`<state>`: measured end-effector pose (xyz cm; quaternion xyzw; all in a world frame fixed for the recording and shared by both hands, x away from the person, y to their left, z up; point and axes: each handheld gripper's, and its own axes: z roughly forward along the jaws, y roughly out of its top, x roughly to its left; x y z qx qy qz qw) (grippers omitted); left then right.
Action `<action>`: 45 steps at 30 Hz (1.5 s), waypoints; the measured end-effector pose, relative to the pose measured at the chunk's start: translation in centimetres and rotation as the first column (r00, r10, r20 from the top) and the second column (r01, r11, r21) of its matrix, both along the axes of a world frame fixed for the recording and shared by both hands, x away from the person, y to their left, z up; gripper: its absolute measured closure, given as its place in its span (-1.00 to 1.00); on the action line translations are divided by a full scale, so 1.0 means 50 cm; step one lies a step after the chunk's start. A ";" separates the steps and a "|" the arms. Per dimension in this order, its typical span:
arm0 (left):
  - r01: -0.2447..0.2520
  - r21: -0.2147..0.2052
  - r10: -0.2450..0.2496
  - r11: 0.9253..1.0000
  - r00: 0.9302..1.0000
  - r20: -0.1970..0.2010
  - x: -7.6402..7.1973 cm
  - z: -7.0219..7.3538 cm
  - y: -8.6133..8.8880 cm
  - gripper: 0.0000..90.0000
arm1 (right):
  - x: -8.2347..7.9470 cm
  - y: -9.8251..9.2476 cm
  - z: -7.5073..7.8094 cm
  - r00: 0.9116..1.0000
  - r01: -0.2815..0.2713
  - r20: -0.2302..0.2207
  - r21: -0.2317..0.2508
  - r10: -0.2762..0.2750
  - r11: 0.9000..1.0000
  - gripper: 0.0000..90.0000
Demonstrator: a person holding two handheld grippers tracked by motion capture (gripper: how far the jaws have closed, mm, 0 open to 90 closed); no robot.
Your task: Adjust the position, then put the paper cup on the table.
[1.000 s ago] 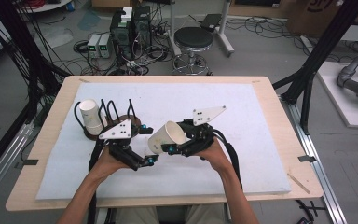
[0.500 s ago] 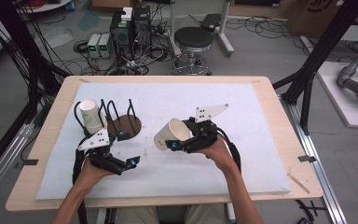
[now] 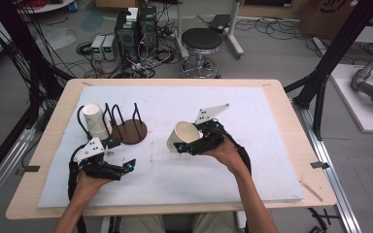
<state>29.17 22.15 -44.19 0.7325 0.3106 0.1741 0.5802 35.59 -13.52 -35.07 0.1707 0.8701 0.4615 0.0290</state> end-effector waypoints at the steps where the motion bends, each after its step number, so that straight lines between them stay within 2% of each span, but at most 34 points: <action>1: 0.000 0.000 0.000 1.000 1.000 0.000 0.000 0.000 0.000 -0.95 | 0.000 0.000 0.000 1.000 0.000 0.000 0.000 0.000 1.000 -0.32; 2: -0.015 -0.002 0.015 1.000 1.000 -0.004 0.000 -0.001 0.003 -0.95 | 0.002 0.004 0.004 1.000 0.009 0.005 -0.036 -0.009 0.999 -0.32; 3: -0.025 -0.013 0.025 1.000 1.000 -0.010 0.001 -0.004 0.005 -0.95 | 0.002 0.004 0.004 1.000 0.009 0.005 -0.036 -0.009 0.999 -0.32; 4: -0.044 -0.002 0.044 0.999 0.999 -0.021 0.001 -0.008 0.009 -0.95 | 0.004 0.006 0.007 1.000 0.020 0.010 -0.066 -0.019 0.998 -0.32; 5: -0.044 -0.002 0.044 0.999 0.999 -0.021 0.001 -0.008 0.009 -0.95 | 0.004 0.006 0.007 1.000 0.020 0.010 -0.066 -0.019 0.998 -0.32; 6: -0.055 -0.001 0.055 0.999 0.998 -0.027 0.001 -0.010 0.009 -0.95 | 0.006 0.008 0.009 1.000 0.024 0.012 -0.095 -0.023 0.995 -0.32; 7: -0.060 0.001 0.060 0.998 0.998 -0.034 0.002 -0.012 0.011 -0.95 | 0.006 0.008 0.009 1.000 0.024 0.012 -0.095 -0.023 0.995 -0.32; 10: -0.083 0.005 0.083 0.997 0.995 -0.046 0.003 -0.015 0.016 -0.95 | 0.008 0.011 0.011 0.999 0.034 0.021 -0.137 -0.031 0.990 -0.32; 12: -0.098 0.005 0.098 0.995 0.994 -0.051 0.003 -0.017 0.019 -0.95 | 0.012 0.015 0.010 0.998 0.052 0.035 -0.190 -0.046 0.980 -0.32; 14: -0.099 0.007 0.099 0.995 0.994 -0.054 0.004 -0.018 0.020 -0.95 | 0.013 0.017 0.009 0.998 0.053 0.034 -0.207 -0.047 0.977 -0.32; 16: -0.110 0.006 0.110 0.994 0.992 -0.055 0.004 -0.021 0.021 -0.95 | 0.018 0.021 0.005 0.997 0.069 0.039 -0.261 -0.061 0.963 -0.32; 17: -0.110 0.006 0.110 0.994 0.992 -0.055 0.004 -0.021 0.021 -0.95 | 0.018 0.021 0.005 0.997 0.069 0.039 -0.261 -0.061 0.963 -0.32; 18: -0.122 0.007 0.123 0.992 0.991 -0.056 0.004 -0.023 0.023 -0.95 | 0.020 0.023 0.003 0.997 0.074 0.029 -0.275 -0.069 0.959 -0.32; 25: -0.134 0.009 0.134 0.991 0.988 -0.078 0.008 -0.034 0.030 -0.95 | 0.031 0.021 -0.001 0.996 0.087 0.016 -0.293 -0.086 0.952 -0.32; 28: -0.145 -0.007 0.144 0.989 0.986 -0.085 0.009 -0.035 0.033 -0.95 | 0.033 0.020 -0.002 0.996 0.091 0.016 -0.296 -0.090 0.951 -0.32; 45: -0.152 -0.005 0.151 0.988 0.985 -0.084 0.009 -0.036 0.033 -0.95 | 0.036 0.016 -0.001 0.995 0.094 0.014 -0.288 -0.094 0.953 -0.32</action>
